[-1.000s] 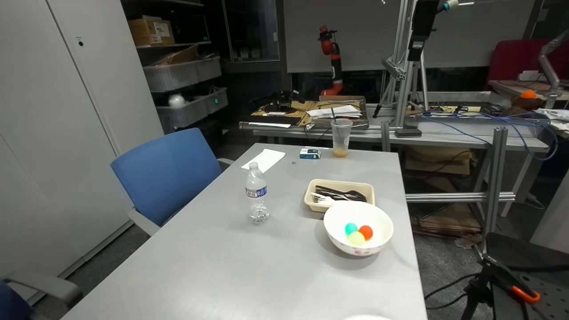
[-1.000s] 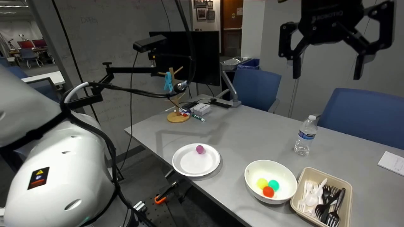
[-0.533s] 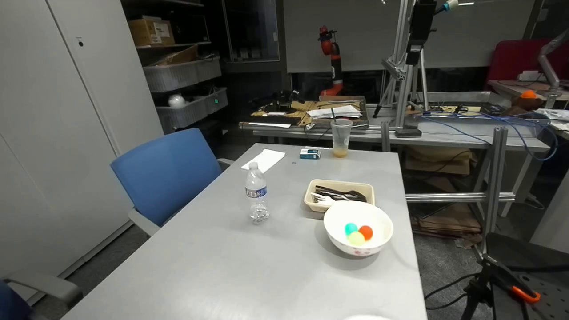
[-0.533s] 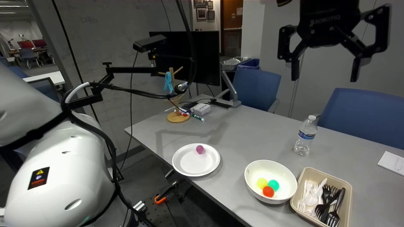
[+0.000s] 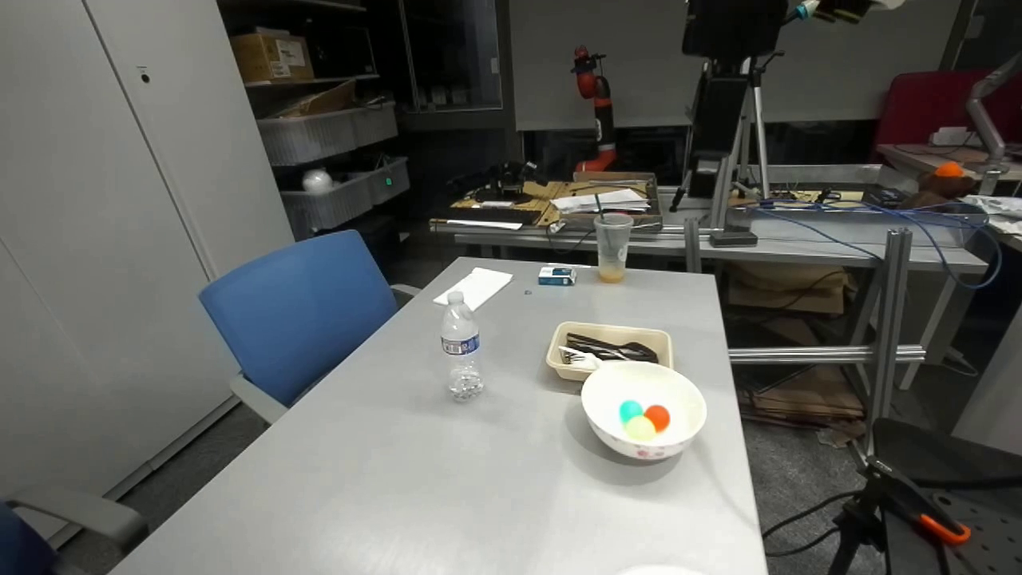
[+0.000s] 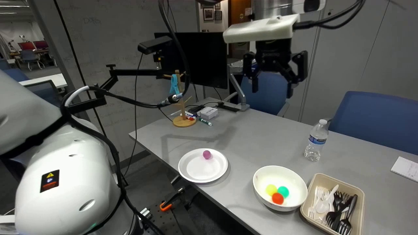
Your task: Put the purple ball in the bowl
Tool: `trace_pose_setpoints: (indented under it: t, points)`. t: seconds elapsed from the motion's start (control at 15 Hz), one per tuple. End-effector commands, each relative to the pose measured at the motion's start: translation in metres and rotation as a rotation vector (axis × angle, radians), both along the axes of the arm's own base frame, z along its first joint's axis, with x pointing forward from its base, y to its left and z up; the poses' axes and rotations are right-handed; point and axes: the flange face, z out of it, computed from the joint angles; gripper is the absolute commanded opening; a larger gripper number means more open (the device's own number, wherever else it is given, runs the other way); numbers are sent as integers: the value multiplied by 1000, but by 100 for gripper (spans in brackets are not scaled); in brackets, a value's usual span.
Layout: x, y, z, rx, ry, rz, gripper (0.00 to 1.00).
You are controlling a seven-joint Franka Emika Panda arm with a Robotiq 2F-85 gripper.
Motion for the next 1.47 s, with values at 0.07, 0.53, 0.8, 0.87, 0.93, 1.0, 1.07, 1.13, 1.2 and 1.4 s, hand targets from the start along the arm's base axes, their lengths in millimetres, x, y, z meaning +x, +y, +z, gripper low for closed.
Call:
trace_pose_setpoints:
  t: [0.07, 0.53, 0.8, 0.87, 0.93, 1.0, 1.07, 1.13, 1.2, 1.4]
  points:
    - [-9, 58, -40, 103, -9, 15, 100]
    - [-16, 87, -75, 110, 39, 75, 100]
    - [-16, 87, -74, 111, 37, 75, 100]
    - [-14, 92, -78, 104, 64, 40, 100]
    - [-13, 99, -85, 91, 77, 25, 100]
    - [-13, 110, -96, 73, 88, 5, 100]
    - [-13, 119, -105, 65, 107, -11, 100]
    - [-13, 132, -116, 62, 130, -26, 100]
    - [-13, 143, -125, 61, 151, -36, 100]
    - [-14, 172, -155, 35, 199, -71, 100]
